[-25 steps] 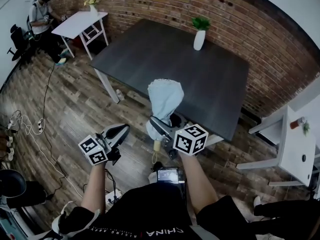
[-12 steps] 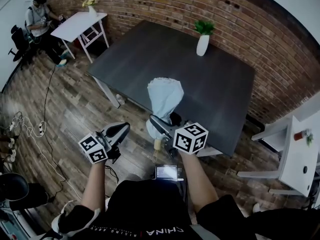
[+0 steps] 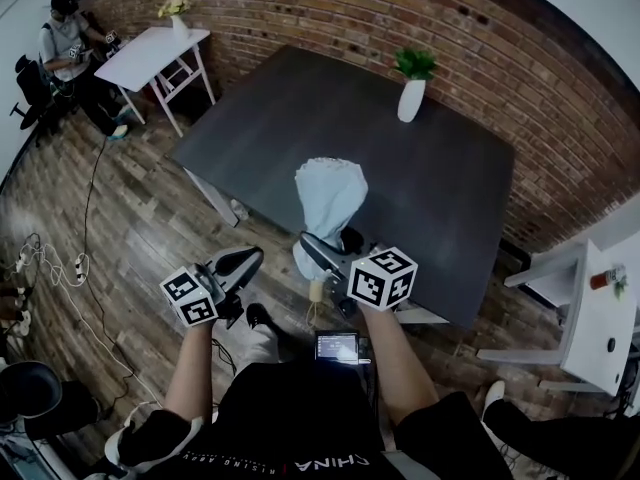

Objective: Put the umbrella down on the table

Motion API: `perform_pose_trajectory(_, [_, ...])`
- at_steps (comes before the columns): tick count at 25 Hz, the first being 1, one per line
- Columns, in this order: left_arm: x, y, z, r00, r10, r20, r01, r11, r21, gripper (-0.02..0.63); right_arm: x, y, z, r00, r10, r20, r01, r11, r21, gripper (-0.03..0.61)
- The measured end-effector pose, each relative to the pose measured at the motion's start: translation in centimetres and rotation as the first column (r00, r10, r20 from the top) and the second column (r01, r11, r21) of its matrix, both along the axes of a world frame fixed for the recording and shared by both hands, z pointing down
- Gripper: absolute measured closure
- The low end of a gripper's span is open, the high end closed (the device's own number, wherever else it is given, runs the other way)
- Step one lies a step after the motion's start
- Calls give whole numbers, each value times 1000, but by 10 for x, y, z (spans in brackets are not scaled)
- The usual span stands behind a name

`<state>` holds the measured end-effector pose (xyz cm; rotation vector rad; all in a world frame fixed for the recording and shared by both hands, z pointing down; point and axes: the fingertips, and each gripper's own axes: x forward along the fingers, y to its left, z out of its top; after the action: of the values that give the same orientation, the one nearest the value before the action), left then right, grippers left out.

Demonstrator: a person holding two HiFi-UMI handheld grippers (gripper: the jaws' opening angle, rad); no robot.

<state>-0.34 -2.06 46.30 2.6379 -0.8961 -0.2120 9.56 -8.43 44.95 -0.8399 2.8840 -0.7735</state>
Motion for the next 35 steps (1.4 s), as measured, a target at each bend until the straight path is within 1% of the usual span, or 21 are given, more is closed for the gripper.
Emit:
perform_pose_trajectory(8, [-50, -70, 0, 996, 81, -22, -81, 997, -9, 612, -49, -62, -2, 998, 62, 3, -62, 998, -14, 272])
perform_pose_trajectory(13, [-95, -109, -5, 991, 134, -26, -134, 991, -6, 612, -91, -96, -5, 994, 106, 3, -105, 994, -22, 272])
perform_pose_trajectory(18, [-141, -142, -10, 986, 167, -22, -168, 986, -6, 612, -131, -128, -12, 990, 142, 14, -142, 990, -16, 272])
perform_pose_trajectory(22, [-169, -161, -6, 984, 178, -23, -178, 984, -7, 612, -158, -144, -12, 986, 161, 32, -160, 987, -25, 272])
perform_pose_trajectory(28, [-191, -182, 5, 983, 179, -37, -180, 983, -30, 612, -179, -166, -2, 985, 169, 39, -167, 984, -55, 272])
perform_pose_trajectory(35, [-205, -229, 11, 987, 157, -26, -158, 986, -44, 612, -196, -219, 6, 985, 160, 64, -155, 985, -76, 272])
